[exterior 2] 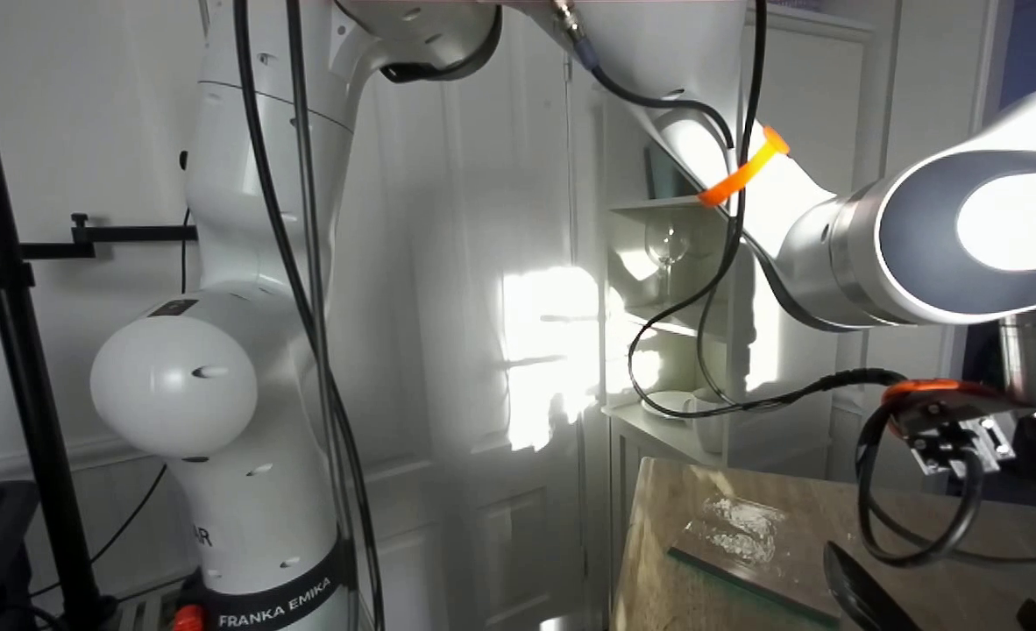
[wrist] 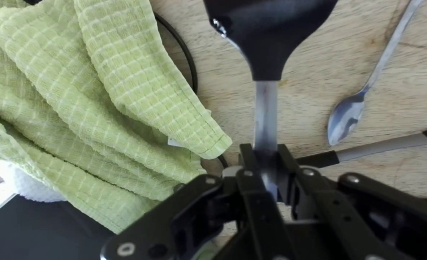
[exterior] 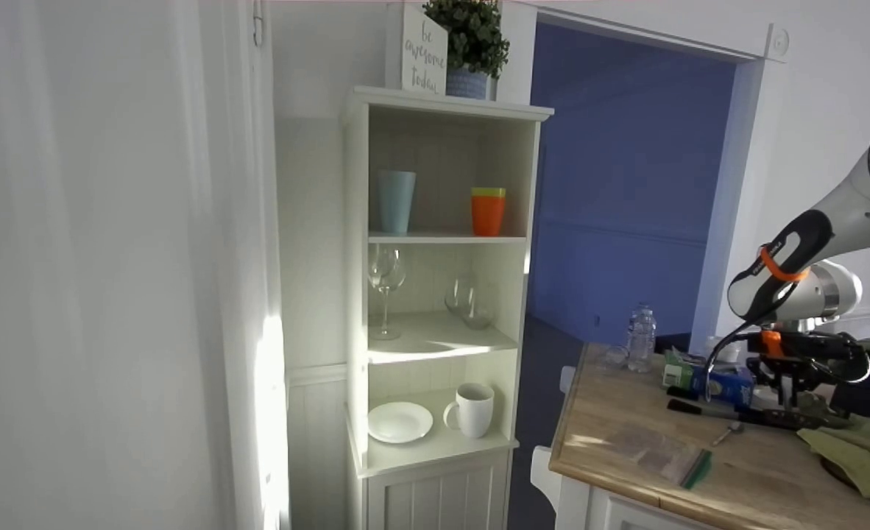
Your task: Pick up the black spatula and put it on the right side of the kitchen counter, pick up the tongs and turn them ninety degrees anticlockwise, put the tongs on the kitchen counter next to the spatula
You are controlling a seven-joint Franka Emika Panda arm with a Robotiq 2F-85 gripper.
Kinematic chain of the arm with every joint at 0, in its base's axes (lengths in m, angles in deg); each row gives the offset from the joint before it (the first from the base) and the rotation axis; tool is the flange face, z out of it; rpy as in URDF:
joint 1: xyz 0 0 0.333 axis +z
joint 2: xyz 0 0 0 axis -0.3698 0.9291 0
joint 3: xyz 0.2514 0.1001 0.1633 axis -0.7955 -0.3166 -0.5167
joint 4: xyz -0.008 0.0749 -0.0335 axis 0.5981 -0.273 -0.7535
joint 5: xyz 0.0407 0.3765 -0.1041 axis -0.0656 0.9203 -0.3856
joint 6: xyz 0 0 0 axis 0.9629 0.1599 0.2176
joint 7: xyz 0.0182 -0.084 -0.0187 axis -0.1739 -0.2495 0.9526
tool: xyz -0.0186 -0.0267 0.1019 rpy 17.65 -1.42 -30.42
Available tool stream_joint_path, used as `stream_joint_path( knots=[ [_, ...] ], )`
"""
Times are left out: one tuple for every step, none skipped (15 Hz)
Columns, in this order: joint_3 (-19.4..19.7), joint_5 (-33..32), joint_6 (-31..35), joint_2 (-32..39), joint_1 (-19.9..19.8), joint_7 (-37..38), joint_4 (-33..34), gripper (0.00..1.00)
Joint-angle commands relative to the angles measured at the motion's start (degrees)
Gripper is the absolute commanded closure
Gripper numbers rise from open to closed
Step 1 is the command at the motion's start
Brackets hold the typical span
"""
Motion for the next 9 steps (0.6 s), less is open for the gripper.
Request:
stream_joint_path(
  knots=[
    [0.91,0.59,-0.11,0.28,0.87,-0.46,0.27,0.96],
    [0.64,0.80,-1.15,1.12,0.96,-0.76,1.18,0.96],
    [0.54,0.94,-0.88,1.97,0.95,-0.79,1.81,0.96],
    [0.40,1.35,-1.04,2.67,0.90,-0.99,2.32,0.96],
    [0.34,1.77,-1.15,3.75,0.81,-1.11,3.23,0.96],
    [0.17,2.35,-1.13,4.50,0.63,-1.70,3.75,0.96],
    [0.17,2.53,-0.63,5.53,0.53,-1.91,4.45,0.96],
    [0.05,2.99,-0.60,6.43,0.28,-2.49,5.15,0.96],
    [0.18,2.90,-0.43,7.39,0.23,-2.70,5.85,0.96]
  ],
)
